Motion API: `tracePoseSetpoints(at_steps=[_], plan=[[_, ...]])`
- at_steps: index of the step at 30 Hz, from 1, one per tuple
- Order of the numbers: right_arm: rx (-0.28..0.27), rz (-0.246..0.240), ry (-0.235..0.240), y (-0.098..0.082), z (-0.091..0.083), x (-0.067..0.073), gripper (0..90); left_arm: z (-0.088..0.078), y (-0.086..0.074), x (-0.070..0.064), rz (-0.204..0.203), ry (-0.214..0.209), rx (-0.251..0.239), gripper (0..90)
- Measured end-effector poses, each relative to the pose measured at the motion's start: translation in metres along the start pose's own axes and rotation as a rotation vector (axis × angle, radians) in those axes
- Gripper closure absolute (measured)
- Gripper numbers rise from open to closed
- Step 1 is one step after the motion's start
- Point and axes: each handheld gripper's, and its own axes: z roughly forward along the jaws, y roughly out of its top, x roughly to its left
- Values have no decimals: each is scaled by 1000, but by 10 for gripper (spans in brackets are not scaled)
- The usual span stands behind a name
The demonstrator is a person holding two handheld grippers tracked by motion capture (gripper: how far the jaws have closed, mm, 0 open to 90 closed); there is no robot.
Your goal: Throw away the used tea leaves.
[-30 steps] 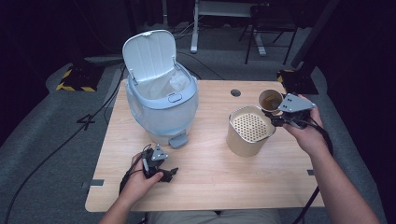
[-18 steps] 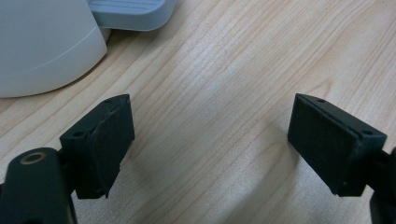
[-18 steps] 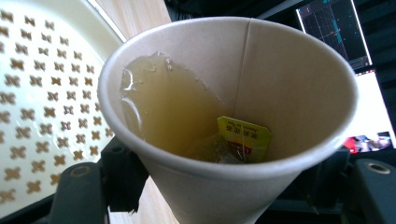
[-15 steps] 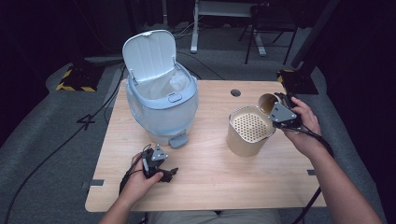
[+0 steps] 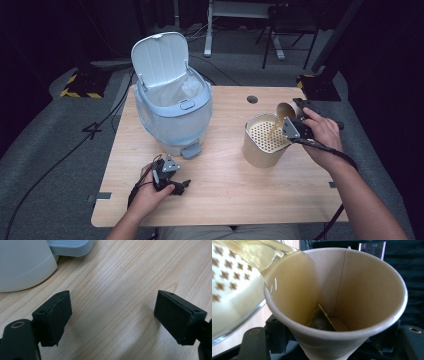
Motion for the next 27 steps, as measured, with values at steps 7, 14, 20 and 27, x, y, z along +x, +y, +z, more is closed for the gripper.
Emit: tracePoseSetpoints(at_steps=[7,14,20,27], plan=[[71,-207,-115,11,-3,7,297,0,0,0,0,-2,0,153],[155,-479,-247,26,-6,17,298,0,0,0,0,-2,0,153],[215,-679,-333,37,-8,24,300,0,0,0,1,-2,-2,153],[249,-797,-390,44,-9,27,300,0,0,0,1,-1,-3,153]])
